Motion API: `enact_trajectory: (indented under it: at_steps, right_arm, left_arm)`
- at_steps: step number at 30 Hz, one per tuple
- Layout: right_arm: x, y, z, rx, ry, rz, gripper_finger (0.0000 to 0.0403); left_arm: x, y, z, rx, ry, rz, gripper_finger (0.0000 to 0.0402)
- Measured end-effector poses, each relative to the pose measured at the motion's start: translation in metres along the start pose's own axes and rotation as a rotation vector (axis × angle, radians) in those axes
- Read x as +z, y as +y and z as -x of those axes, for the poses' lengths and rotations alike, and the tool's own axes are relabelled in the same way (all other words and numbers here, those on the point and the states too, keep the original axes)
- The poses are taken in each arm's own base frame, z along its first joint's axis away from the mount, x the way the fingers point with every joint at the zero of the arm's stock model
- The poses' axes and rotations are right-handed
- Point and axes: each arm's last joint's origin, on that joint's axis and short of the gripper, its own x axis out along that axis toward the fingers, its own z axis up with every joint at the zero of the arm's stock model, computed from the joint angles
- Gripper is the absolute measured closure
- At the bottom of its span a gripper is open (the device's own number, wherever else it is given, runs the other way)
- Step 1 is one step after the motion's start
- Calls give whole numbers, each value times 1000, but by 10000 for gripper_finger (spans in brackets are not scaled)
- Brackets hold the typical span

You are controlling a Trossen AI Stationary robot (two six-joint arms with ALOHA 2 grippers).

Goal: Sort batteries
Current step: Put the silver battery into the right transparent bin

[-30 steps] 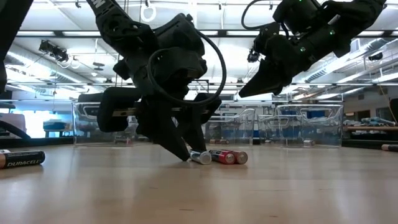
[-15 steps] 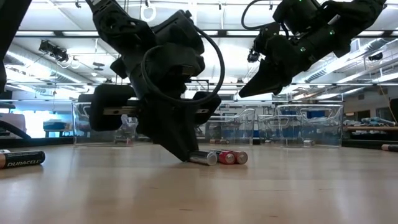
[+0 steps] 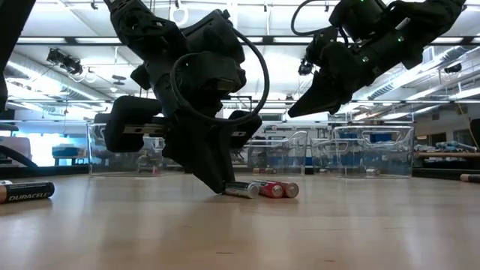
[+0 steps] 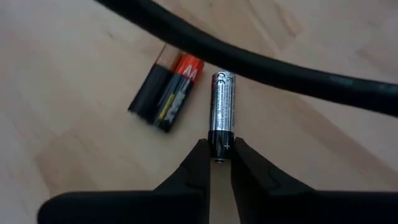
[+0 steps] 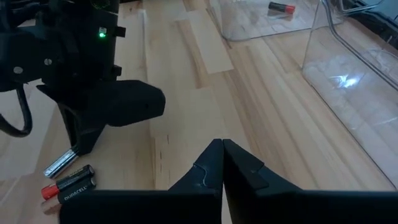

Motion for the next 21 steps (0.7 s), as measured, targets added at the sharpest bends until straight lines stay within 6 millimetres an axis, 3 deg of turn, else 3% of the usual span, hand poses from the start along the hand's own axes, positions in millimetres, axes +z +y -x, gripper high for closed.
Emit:
enact_trajectory:
  at_steps: [12,21]
  right_arm:
    - [1,4,0,15,-13,10,375]
    - [5,28,4,50,-98,74,380]
  left_arm:
    - [14,-2,43,68,30,60,358]
    - [7,27,80,120,-85,204,358]
